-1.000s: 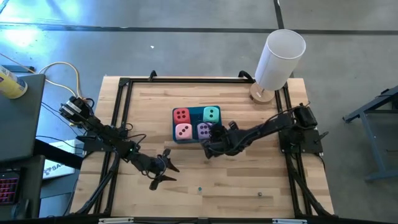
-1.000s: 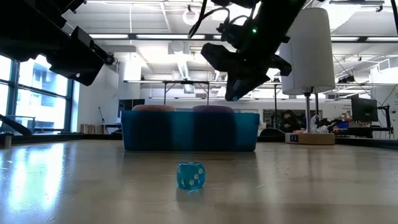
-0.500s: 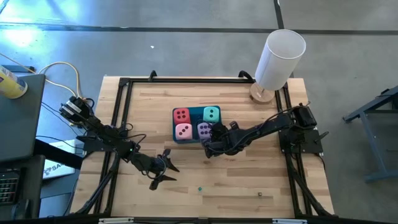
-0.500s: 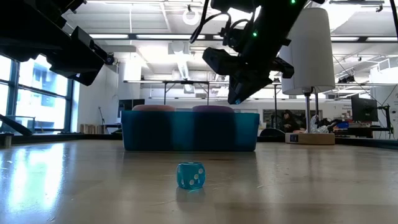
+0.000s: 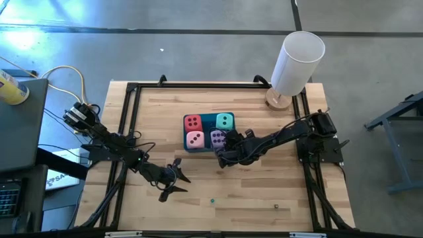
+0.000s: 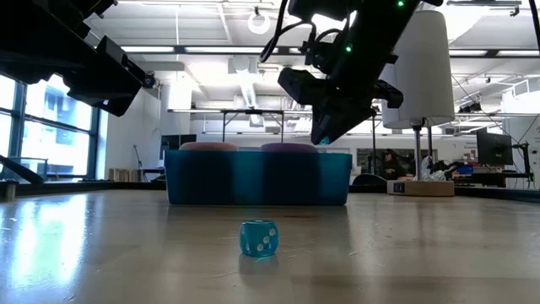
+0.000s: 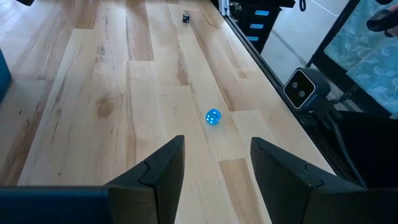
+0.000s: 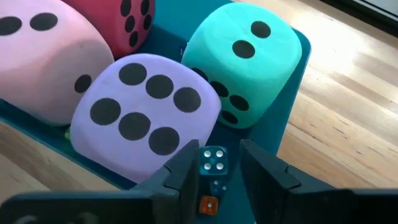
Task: Pick & Place Dice
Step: Put the blue die into the blue bin
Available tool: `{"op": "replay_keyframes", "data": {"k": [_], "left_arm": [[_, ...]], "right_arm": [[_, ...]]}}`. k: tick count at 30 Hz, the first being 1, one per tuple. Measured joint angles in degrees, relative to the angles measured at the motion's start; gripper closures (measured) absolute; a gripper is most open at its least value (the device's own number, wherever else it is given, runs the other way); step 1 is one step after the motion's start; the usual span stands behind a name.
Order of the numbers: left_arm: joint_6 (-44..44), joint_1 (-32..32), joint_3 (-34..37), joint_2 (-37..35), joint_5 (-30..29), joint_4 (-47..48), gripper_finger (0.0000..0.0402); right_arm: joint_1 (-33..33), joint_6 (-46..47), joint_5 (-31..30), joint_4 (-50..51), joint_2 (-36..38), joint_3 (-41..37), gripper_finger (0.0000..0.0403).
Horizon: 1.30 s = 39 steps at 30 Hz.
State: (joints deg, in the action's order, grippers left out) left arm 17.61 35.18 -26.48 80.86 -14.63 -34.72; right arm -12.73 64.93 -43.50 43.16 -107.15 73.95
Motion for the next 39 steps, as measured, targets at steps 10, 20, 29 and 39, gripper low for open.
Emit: {"op": "replay_keyframes", "data": {"k": [10, 20, 29, 39], "left_arm": [[0.0, 0.0, 0.0, 0.0, 0.0, 0.0, 0.0223], [-0.01, 0.0, 0.0, 0.0, 0.01, 0.0, 0.0223], [-0.02, 0.0, 0.0, 0.0, 0.02, 0.0, 0.0223], [-0.01, 0.0, 0.0, 0.0, 0.02, 0.02, 0.0223]], "right_arm": [[0.0, 1.25, 0.14, -0.01, 0.0, 0.0, 0.0221], [0.0, 1.27, 0.14, -0.1, 0.0, 0.0, 0.0202], [-0.02, -0.55, 0.24, -2.78, -0.02, 0.0, 0.0201], [-0.02, -2.17, 0.36, -4.74, -0.02, 0.0, 0.0201]]}}
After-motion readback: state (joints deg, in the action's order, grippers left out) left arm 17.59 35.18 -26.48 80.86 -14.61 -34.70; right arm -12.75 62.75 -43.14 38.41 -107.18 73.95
